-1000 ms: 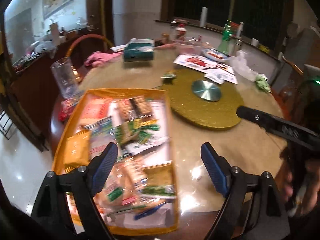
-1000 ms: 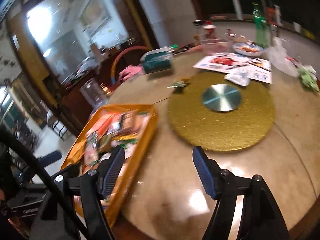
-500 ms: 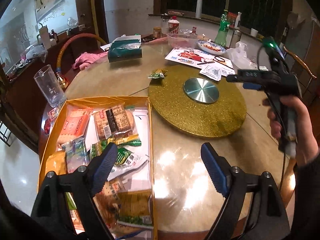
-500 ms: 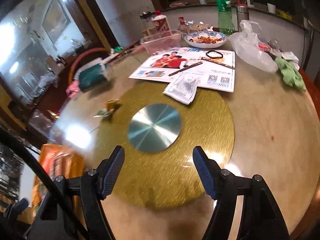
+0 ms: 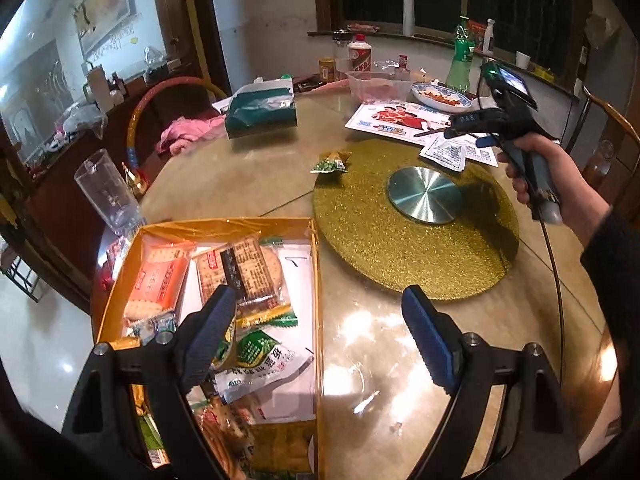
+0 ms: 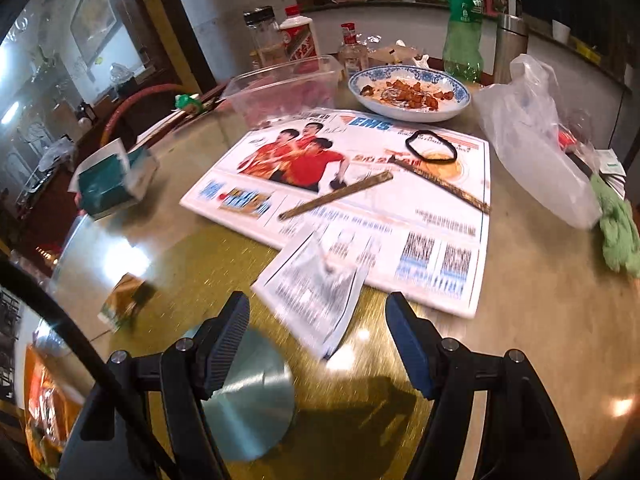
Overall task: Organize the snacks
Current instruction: 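Reach the right tool to the white printed paper packet and grasp it, then grasp the small green pea snack pack with left tool while right lifts the paper packet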
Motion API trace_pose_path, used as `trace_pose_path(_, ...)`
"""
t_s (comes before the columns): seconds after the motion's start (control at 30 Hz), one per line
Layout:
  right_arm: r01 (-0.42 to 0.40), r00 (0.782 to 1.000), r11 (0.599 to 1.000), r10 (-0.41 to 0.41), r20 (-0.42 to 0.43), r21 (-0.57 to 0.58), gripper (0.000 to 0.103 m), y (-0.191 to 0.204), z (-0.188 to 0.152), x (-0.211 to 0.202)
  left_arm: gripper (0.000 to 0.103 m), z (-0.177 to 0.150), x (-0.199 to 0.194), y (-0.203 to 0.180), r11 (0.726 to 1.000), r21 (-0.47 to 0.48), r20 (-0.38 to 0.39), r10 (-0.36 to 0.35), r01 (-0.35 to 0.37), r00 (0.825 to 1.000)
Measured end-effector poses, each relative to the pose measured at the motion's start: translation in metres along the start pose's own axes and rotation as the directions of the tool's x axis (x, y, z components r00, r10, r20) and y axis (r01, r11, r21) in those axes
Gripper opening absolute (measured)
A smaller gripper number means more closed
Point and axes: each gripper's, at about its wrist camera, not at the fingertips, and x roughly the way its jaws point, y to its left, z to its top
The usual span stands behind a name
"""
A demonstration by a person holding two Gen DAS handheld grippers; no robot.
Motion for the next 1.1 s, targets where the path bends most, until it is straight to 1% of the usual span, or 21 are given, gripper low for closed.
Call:
trace_pose_path(0.07, -0.001, 1.000, 1.000, 0.001, -0.010, 0.001, 0.070, -0.001, 0.007, 0.009, 0.085, 0.001, 0.001, -0.003, 1.000, 0.013, 0.004, 0.003, -0.004, 1.000)
trace_pose_path(0.13, 0.045, 0.999, 0.998, -0.045, 0.008, -0.037, 0.070, 0.004, 0.013, 0.016, 0.085, 0.003, 0.003, -0.005, 1.000, 0.021, 0.002, 0.001, -0.001, 1.000)
trace_pose_path(0.2, 0.070, 0.998, 0.996, -0.070, 0.005, -0.050, 0.070, 0.004, 0.018, 0.024, 0.085, 0.004, 0.005, -0.007, 1.000, 0.026, -0.002, -0.003, 0.003, 1.000)
trace_pose_path(0.33, 0.078, 0.997, 0.996, -0.079, -0.026, -0.036, 0.070, 0.000, 0.022, 0.045, 0.085, 0.006, 0.009, -0.008, 0.999, 0.032, -0.009, -0.002, 0.002, 1.000)
trace_pose_path(0.37, 0.079, 0.996, 0.996, -0.080, -0.037, -0.040, 0.067, 0.000, 0.020, 0.050, 0.085, 0.006, 0.009, -0.009, 1.000, 0.031, -0.011, -0.001, 0.002, 1.000)
trace_pose_path(0.4, 0.076, 0.996, 0.996, -0.079, -0.052, -0.048, 0.056, 0.001, 0.018, 0.054, 0.085, 0.005, 0.010, -0.009, 1.000, 0.031, -0.012, 0.000, 0.000, 1.000)
trace_pose_path(0.5, 0.072, 0.997, 0.995, -0.074, -0.030, -0.063, 0.045, 0.002, 0.012, 0.051, 0.085, 0.005, 0.011, -0.010, 0.999, 0.033, -0.016, 0.002, -0.002, 1.000)
trace_pose_path(0.6, 0.057, 0.998, 0.996, -0.059, -0.033, -0.062, 0.042, 0.004, 0.002, 0.045, 0.085, 0.006, 0.011, -0.011, 1.000, 0.029, -0.019, -0.008, 0.008, 1.000)
trace_pose_path(0.67, 0.038, 0.998, 0.997, -0.040, -0.043, -0.064, 0.039, 0.005, -0.008, 0.039, 0.085, 0.007, 0.011, -0.011, 0.999, 0.025, -0.024, -0.023, 0.023, 0.999)
trace_pose_path(0.7, 0.029, 0.998, 0.998, -0.032, -0.050, -0.062, 0.036, 0.007, -0.015, 0.035, 0.085, 0.008, 0.011, -0.010, 0.999, 0.022, -0.032, -0.038, 0.039, 0.999)
trace_pose_path(0.77, 0.020, 0.998, 0.998, -0.024, -0.059, -0.058, 0.034, 0.012, -0.033, 0.023, 0.085, 0.012, 0.017, -0.009, 0.996, 0.014, -0.064, -0.082, 0.083, 0.995)
trace_pose_path(0.83, 0.020, 0.998, 0.998, -0.023, -0.059, -0.056, 0.035, 0.017, -0.056, 0.009, 0.085, 0.021, 0.032, -0.009, 0.990, 0.013, -0.119, -0.138, 0.140, 0.983)
trace_pose_path(0.87, 0.024, 0.998, 0.998, -0.028, -0.057, -0.064, 0.035, 0.020, -0.065, 0.004, 0.085, 0.026, 0.038, -0.009, 0.988, 0.018, -0.135, -0.148, 0.151, 0.980)
trace_pose_path(0.9, 0.031, 0.998, 0.997, -0.035, -0.056, -0.076, 0.035, 0.024, -0.076, -0.004, 0.085, 0.032, 0.046, -0.009, 0.988, 0.024, -0.148, -0.150, 0.155, 0.978)
trace_pose_path(0.97, 0.044, 0.997, 0.995, -0.050, -0.056, -0.090, 0.035, 0.030, -0.097, -0.017, 0.085, 0.048, 0.066, -0.007, 0.994, 0.014, -0.154, -0.104, 0.107, 0.983)
trace_pose_path(1.0, 0.052, 0.997, 0.994, -0.057, -0.056, -0.094, 0.037, 0.032, -0.105, -0.022, 0.085, 0.052, 0.072, -0.006, 0.995, 0.005, -0.161, -0.102, 0.105, 0.982)
trace_pose_path(1.03, 0.059, 0.996, 0.993, -0.065, -0.057, -0.098, 0.038, 0.034, -0.114, -0.028, 0.085, 0.061, 0.086, -0.005, 0.993, -0.010, -0.185, -0.121, 0.121, 0.975)
trace_pose_path(1.07, 0.064, 0.996, 0.993, -0.070, -0.054, -0.101, 0.038, 0.035, -0.120, -0.032, 0.085, 0.070, 0.101, -0.005, 0.989, -0.023, -0.222, -0.145, 0.144, 0.964)
trace_pose_path(1.1, 0.074, 0.995, 0.992, -0.079, -0.052, -0.105, 0.040, 0.037, -0.125, -0.035, 0.085, 0.074, 0.110, -0.004, 0.988, -0.032, -0.244, -0.154, 0.151, 0.958)
